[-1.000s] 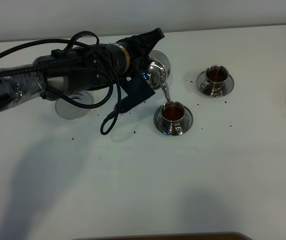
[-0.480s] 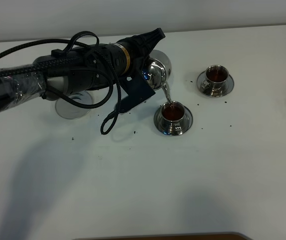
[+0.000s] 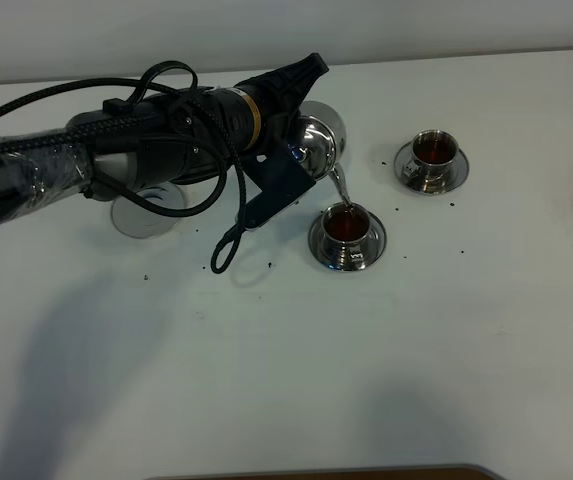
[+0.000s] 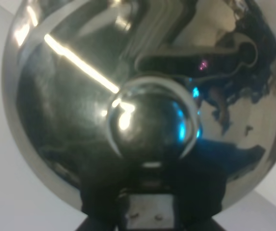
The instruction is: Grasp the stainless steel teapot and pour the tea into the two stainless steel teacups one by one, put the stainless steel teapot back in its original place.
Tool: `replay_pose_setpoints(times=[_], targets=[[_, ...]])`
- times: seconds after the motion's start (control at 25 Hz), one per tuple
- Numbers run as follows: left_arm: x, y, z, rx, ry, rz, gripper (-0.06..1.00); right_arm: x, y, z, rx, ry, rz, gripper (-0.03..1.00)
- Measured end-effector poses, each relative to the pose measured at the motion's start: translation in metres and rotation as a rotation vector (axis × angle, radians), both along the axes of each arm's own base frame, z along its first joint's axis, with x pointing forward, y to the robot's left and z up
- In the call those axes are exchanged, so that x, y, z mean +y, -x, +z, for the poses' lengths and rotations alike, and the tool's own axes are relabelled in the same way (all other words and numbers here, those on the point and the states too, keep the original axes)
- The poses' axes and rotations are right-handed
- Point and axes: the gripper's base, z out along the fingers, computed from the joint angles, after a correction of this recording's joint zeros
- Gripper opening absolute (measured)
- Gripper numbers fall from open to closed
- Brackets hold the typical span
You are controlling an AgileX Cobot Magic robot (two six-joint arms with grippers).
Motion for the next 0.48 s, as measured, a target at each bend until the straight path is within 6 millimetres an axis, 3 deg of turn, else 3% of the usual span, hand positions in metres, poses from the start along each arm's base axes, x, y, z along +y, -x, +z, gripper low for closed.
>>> replay_pose_setpoints(times=[0.48], targets=[[0.0052,0.0,-0.002,0.037,0.023,0.095,0.25,0.0,0.0,0.0,0.0,0.0,0.0,0.43]])
